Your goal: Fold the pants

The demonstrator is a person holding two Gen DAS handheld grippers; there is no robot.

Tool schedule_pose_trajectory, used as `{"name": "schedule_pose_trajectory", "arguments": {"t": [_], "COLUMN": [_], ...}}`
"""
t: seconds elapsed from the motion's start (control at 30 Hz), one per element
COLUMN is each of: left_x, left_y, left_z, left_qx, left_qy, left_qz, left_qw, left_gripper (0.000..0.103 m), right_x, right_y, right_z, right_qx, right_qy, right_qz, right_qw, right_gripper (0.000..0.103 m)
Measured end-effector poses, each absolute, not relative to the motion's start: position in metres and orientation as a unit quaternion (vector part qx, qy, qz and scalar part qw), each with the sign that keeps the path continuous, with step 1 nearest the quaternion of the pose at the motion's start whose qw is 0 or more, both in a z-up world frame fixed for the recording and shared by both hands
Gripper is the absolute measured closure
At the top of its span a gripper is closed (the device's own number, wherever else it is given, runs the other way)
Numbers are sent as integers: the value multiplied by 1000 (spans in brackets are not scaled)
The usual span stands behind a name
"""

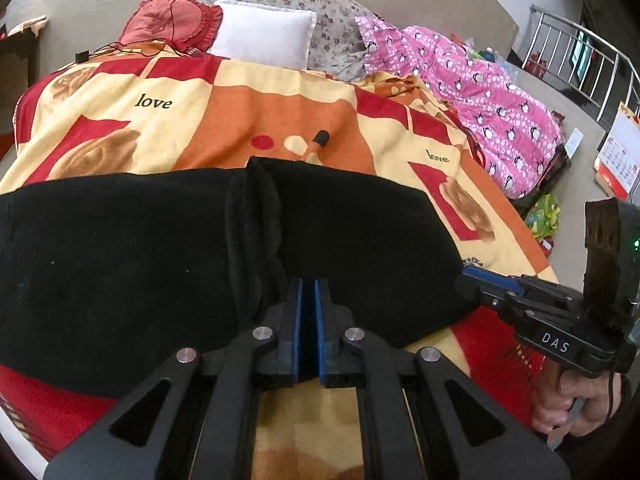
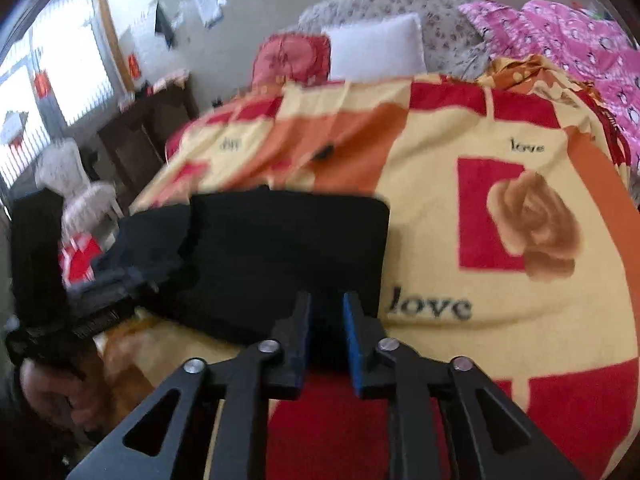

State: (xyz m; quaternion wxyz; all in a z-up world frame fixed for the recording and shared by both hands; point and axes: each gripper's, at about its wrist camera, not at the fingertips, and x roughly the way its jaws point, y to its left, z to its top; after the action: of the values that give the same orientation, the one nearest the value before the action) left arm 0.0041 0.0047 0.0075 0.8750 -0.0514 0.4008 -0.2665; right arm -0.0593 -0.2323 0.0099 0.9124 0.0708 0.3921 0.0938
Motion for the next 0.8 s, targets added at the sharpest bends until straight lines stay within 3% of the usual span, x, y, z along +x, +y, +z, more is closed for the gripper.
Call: {"name": "schedule_pose_trajectory", "arguments": {"t": [0.27, 0.4, 0.63, 0.7, 0.8], "left_x": [10, 10, 11, 12, 13], "left_y": [15, 16, 19, 20, 22], "left_z": [2, 2, 1, 0, -1], "left_qx": [-97, -98, -115, -123, -132], "left_qy": [401, 401, 402, 402, 402], "left_qz": [-283, -284, -297, -301, -305], "left_qw": [866, 866, 859, 856, 853], "left_gripper": [99, 99, 96, 96, 95], "right_x": [-28, 11, -28, -37, -39], "right_y": [-228, -220, -215, -202, -204], "right_z": [41, 12, 28, 16, 12], "right_qx": [79, 52, 63, 24, 21], "right_qy": [342, 406, 359, 392, 392], "right_qz": [76, 50, 84, 98, 107], "right_qw": [933, 911, 927, 914, 913], "right_gripper": [82, 81, 78, 70, 69]}}
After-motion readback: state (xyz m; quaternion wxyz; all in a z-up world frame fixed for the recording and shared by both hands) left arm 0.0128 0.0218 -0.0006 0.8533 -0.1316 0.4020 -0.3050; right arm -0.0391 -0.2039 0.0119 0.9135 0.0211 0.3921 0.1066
